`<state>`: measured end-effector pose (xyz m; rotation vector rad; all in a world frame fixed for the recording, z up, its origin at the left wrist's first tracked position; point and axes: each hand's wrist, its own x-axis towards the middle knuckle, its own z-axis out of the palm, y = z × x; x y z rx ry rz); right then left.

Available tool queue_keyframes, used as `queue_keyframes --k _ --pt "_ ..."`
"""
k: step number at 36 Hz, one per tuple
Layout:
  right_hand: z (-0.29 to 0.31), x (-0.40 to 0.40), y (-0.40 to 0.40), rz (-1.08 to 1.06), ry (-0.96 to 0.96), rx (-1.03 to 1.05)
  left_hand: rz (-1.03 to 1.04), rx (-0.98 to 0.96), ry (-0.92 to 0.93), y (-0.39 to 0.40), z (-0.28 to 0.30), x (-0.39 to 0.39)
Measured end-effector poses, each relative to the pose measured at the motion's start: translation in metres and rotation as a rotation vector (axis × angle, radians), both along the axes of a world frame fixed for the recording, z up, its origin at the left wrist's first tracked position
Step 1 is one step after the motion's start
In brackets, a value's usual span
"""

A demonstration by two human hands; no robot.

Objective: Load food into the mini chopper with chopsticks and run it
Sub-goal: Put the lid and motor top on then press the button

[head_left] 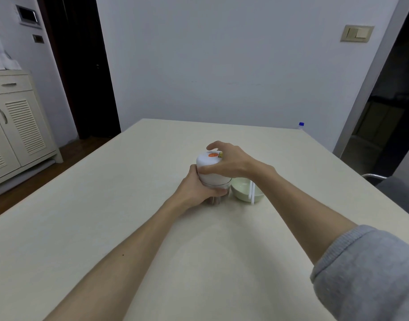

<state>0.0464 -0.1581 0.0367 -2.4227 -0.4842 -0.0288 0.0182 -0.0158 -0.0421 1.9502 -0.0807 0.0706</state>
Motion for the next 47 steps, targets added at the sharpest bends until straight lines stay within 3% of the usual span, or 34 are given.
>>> queue_keyframes --k 21,25,31,41,47 --pt "-0.001 0.000 0.004 0.080 0.058 0.045 -0.118 -0.021 0.042 0.015 0.004 0.000" --pt "-0.008 0.000 0.002 0.059 0.068 0.096 -0.139 -0.028 -0.025 0.007 0.003 -0.004" --pt "-0.010 -0.002 0.001 0.065 0.081 0.111 -0.023 -0.012 -0.026 -0.004 -0.002 -0.005" --pt "-0.004 -0.002 0.007 0.025 -0.025 -0.202 -0.026 0.023 -0.019 -0.002 0.000 -0.004" --pt "-0.006 -0.003 0.014 -0.015 -0.081 -0.207 -0.011 0.014 -0.003 -0.001 -0.002 -0.001"
